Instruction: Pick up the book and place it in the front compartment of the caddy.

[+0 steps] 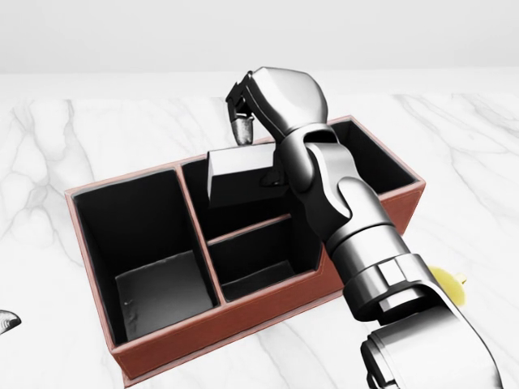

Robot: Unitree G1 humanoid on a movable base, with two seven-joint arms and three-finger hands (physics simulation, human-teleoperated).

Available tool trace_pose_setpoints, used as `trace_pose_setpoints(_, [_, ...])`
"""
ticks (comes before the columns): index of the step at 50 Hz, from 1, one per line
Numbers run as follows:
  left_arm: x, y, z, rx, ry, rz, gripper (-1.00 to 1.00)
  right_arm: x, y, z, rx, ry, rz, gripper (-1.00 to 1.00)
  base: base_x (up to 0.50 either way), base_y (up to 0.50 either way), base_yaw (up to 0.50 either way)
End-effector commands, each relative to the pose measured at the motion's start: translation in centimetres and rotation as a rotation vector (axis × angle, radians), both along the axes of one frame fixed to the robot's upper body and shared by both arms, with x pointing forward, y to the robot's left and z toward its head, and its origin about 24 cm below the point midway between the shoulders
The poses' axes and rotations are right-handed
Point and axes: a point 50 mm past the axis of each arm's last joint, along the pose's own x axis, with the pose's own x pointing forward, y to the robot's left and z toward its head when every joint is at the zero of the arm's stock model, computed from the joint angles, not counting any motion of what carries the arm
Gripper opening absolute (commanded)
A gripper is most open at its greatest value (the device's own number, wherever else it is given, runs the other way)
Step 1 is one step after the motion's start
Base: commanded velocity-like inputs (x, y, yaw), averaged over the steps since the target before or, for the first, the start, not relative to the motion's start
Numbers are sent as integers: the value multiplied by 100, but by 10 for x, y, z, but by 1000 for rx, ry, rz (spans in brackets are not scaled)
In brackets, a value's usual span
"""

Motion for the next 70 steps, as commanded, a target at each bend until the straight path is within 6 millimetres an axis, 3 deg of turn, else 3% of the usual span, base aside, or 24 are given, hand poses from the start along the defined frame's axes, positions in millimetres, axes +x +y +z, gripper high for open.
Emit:
trace_pose_setpoints(1, [15, -1, -13, 2, 80, 26, 100, 1, 4, 3, 32, -18, -9, -100, 0, 0, 0])
trace_pose_setpoints(57, [15, -1, -13, 2, 81, 26, 100, 1, 4, 3, 32, -18, -9, -100, 0, 0, 0])
trace_pose_setpoints(58, [14, -1, -12, 2, 75, 24, 100, 1, 11, -25, 18, 30, -34, 100, 0, 0, 0])
trace_pose_setpoints(70, [15, -1, -13, 1, 79, 23, 100, 1, 12, -27, 14, 36, -36, 100, 0, 0, 0])
